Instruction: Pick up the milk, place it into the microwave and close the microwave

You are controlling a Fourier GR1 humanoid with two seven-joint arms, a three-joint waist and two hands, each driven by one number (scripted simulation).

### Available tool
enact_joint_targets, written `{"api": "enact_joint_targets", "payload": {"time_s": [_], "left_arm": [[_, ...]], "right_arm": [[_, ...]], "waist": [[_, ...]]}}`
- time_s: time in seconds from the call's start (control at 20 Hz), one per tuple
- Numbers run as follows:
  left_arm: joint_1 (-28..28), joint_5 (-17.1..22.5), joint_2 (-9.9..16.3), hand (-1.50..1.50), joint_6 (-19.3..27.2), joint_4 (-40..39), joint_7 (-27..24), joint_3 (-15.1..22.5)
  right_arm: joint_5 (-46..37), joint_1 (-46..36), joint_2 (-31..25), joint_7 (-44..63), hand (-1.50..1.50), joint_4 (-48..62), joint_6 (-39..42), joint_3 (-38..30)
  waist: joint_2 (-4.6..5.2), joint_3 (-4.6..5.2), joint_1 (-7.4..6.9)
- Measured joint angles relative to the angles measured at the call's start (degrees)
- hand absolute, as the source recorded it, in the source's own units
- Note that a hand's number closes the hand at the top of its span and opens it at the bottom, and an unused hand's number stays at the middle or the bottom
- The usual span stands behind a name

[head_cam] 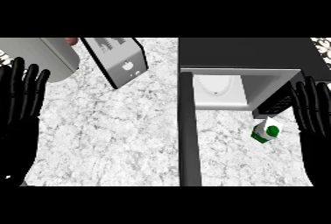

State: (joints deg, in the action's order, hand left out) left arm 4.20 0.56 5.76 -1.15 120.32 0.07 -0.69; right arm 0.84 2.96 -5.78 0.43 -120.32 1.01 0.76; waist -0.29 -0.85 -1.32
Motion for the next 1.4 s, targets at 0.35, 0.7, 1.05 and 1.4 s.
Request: {"api": "enact_joint_targets", "payload": {"time_s": [0.35,0.7,1.05,1.4], "left_arm": [[-5.2,-0.7,-1.4,-1.50,0.3,3.2,2.3,1.8],[-15.3,3.7,-4.5,-1.50,-0.2,6.4,2.7,4.3],[-23.5,6.4,-4.3,-1.50,-2.8,11.1,1.4,4.4],[-29.3,7.4,-4.6,-1.50,-4.9,12.9,-1.0,4.3]], "right_arm": [[-5.7,-6.6,4.0,0.6,-1.50,5.2,-8.6,0.2],[-0.8,-10.0,5.4,3.7,-1.50,7.3,-10.4,3.6],[-4.0,-9.2,5.7,1.4,-1.50,8.7,-17.2,7.8],[-6.7,-8.9,4.9,1.5,-1.50,11.0,-19.9,4.6]], "waist": [[0.23,0.70,0.42],[0.23,0.84,0.71],[0.21,0.87,0.85],[0.21,0.87,0.91]]}}
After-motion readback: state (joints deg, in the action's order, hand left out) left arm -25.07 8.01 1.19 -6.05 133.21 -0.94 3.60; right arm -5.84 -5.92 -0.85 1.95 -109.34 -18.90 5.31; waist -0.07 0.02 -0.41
